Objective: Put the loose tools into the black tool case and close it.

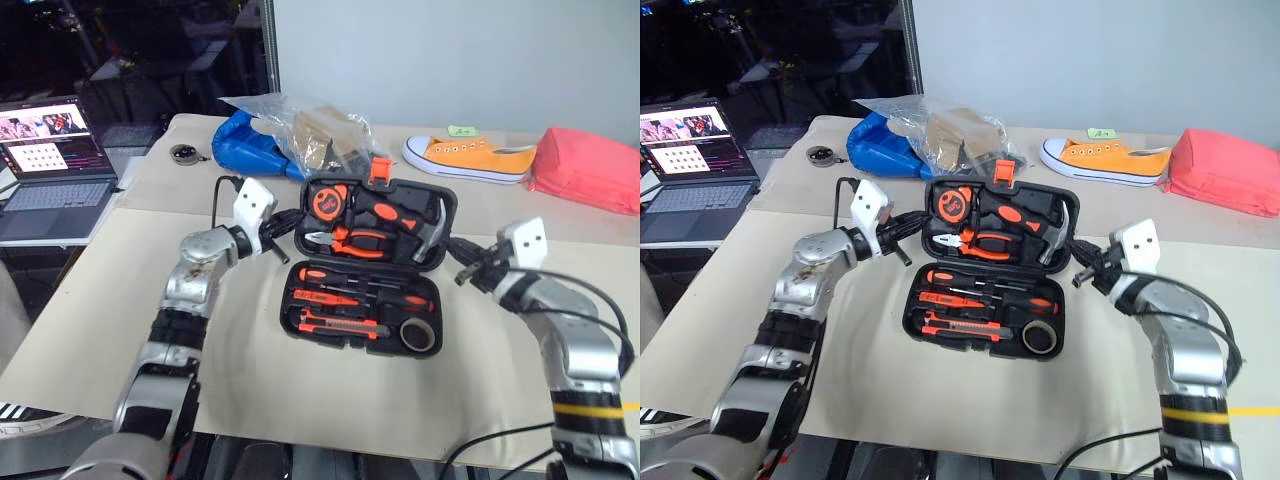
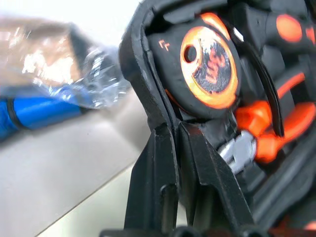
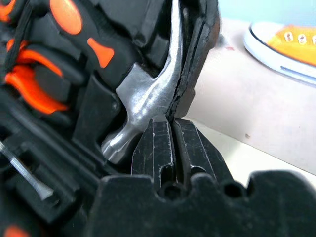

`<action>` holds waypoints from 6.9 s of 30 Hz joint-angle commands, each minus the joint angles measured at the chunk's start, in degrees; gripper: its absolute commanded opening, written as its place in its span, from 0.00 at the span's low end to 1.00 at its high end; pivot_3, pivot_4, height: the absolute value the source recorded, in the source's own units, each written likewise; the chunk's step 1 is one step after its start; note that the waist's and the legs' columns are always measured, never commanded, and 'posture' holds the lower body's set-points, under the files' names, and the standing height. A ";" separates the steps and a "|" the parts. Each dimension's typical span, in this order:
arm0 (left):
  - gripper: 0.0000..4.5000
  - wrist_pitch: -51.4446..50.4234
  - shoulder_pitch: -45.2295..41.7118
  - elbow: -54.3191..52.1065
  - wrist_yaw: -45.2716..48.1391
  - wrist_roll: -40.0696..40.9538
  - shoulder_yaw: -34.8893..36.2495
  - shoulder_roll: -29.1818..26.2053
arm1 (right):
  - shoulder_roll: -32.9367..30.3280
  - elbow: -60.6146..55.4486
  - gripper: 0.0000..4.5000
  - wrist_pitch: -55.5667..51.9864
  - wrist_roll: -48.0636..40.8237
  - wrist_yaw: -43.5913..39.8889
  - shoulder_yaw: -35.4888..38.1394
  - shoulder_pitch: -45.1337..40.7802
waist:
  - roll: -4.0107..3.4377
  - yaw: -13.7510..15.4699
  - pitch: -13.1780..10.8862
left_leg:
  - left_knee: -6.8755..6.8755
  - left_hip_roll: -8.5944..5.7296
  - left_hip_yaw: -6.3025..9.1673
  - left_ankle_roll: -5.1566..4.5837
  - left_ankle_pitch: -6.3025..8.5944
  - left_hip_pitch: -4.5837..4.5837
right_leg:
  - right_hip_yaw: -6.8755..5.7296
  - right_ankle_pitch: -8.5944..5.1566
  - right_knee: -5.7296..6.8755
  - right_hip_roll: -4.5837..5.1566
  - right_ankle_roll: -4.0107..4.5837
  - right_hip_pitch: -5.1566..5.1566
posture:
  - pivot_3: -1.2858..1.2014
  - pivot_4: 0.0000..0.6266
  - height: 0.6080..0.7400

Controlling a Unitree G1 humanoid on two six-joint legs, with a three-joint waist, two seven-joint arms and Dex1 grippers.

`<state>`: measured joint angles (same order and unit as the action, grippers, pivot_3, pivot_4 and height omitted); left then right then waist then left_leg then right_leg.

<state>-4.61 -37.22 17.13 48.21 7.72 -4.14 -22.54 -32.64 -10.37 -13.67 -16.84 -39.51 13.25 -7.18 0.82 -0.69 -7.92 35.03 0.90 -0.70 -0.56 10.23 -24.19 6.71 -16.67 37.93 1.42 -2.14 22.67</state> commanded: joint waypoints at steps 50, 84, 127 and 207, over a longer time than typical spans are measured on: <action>0.51 -37.41 21.29 -49.89 12.16 38.82 8.39 -26.43 | -2.80 -7.91 0.00 -23.40 10.60 11.32 -21.49 -6.83 | 0.62 -2.61 -0.13 | 0.14 1.07 -0.84 0.05 -0.03 1.35 | 0.03 -0.21 -0.81 -0.47 0.25 -1.31 | 0.52 0.24 1.00; 0.51 -22.57 11.65 -28.32 16.70 15.65 -8.53 -17.42 | 9.61 -31.26 0.86 -52.43 -5.11 22.46 -18.10 -3.33 | 0.36 -1.91 0.02 | 0.26 1.07 -0.76 0.12 -0.05 0.64 | 0.13 -0.19 -0.29 -0.80 0.33 -0.49 | 0.52 0.24 1.00; 0.51 -30.54 12.88 -31.27 10.62 13.86 -9.27 -15.53 | 6.10 -29.10 0.66 -42.52 -5.63 15.35 -17.19 -3.28 | 0.37 -3.02 0.02 | 0.24 1.08 -0.66 0.13 -0.05 0.76 | 0.28 -0.20 -0.10 -0.92 0.33 -0.45 | 0.52 0.24 1.00; 0.51 -31.17 13.20 -27.45 6.10 11.97 -8.66 -11.64 | 13.69 6.24 0.00 -17.57 9.26 13.21 -28.71 -9.25 | 0.71 -3.56 0.41 | 0.05 1.11 -0.64 0.16 -0.06 1.60 | 0.39 -0.23 -0.27 -0.94 0.40 -1.17 | 0.52 0.24 1.00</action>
<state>-35.30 -23.99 -11.26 54.40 20.28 -12.15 -34.28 -18.96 -10.80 -30.48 -10.20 -26.61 -13.00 -18.19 1.53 -4.25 -7.51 35.04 2.04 -1.33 -0.39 10.18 -22.26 7.10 -16.93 37.60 0.48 -1.71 21.19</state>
